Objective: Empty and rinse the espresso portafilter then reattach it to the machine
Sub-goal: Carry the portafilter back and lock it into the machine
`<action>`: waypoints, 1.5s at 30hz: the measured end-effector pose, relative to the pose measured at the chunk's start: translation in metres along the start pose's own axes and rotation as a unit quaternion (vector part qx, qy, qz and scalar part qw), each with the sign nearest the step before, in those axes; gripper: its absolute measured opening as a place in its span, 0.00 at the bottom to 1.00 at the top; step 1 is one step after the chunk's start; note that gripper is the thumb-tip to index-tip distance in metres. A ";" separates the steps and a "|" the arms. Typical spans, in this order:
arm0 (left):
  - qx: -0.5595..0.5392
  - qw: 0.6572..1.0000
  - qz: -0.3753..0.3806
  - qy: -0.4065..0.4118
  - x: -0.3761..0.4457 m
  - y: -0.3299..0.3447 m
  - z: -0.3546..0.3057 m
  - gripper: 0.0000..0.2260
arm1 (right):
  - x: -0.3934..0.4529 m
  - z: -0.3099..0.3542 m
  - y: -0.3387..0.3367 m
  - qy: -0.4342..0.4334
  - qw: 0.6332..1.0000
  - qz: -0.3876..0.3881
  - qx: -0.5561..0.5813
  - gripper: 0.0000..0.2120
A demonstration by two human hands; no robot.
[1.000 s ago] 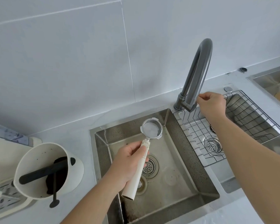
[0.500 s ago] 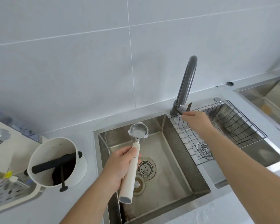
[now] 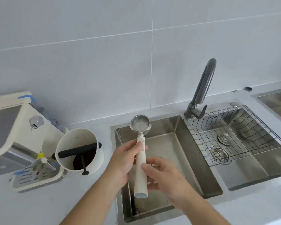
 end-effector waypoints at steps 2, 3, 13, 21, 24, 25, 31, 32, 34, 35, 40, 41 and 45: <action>-0.004 1.000 -0.004 0.004 -0.005 -0.005 -0.001 0.06 | -0.001 0.000 0.016 -0.006 1.000 0.016 0.026 0.08; -0.002 1.000 -0.007 0.004 -0.010 -0.011 0.000 0.06 | -0.001 -0.002 0.025 -0.007 0.999 0.023 0.036 0.08; 0.031 0.999 0.003 0.037 -0.049 -0.069 -0.003 0.08 | 0.001 -0.017 0.087 -0.009 0.998 0.030 0.061 0.17; 0.091 0.993 0.016 0.069 -0.092 -0.135 -0.015 0.06 | 0.005 -0.027 0.164 -0.015 0.999 0.028 0.042 0.17; 0.089 0.993 0.009 0.070 -0.111 -0.165 -0.017 0.05 | 0.009 -0.031 0.197 -0.013 0.999 0.031 0.031 0.14; 0.091 0.993 0.007 0.068 -0.116 -0.174 -0.017 0.06 | 0.011 -0.033 0.207 -0.011 0.999 0.030 0.027 0.13; 0.094 0.993 0.004 0.077 -0.149 -0.229 -0.016 0.07 | 0.018 -0.047 0.266 -0.012 0.999 0.033 0.015 0.14; 0.092 0.993 0.005 0.078 -0.155 -0.238 -0.014 0.07 | 0.020 -0.050 0.276 -0.012 0.999 0.032 0.011 0.15; 0.093 0.992 0.011 0.081 -0.163 -0.251 -0.012 0.08 | 0.023 -0.056 0.291 -0.008 0.999 0.031 0.008 0.15; 0.092 0.992 0.012 0.081 -0.168 -0.260 -0.010 0.09 | 0.025 -0.060 0.301 -0.007 0.999 0.031 0.009 0.15; 0.079 0.994 0.022 0.067 -0.185 -0.298 0.002 0.06 | 0.033 -0.080 0.338 0.000 1.000 0.025 0.010 0.14; 0.086 0.994 0.022 0.064 -0.189 -0.306 0.005 0.06 | 0.035 -0.084 0.346 0.003 1.000 0.024 0.008 0.14; 0.113 0.992 0.025 0.047 -0.205 -0.330 0.014 0.07 | 0.044 -0.101 0.370 0.033 0.999 0.036 0.005 0.18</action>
Point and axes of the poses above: each hand's wrist, its own x-axis towards the middle knuckle, its own y-axis out of the palm, z = x × y, the point moved 6 cm from there along x, towards the middle knuckle, and after that the axes turned 13 degrees about z, right-handed, at the moved point
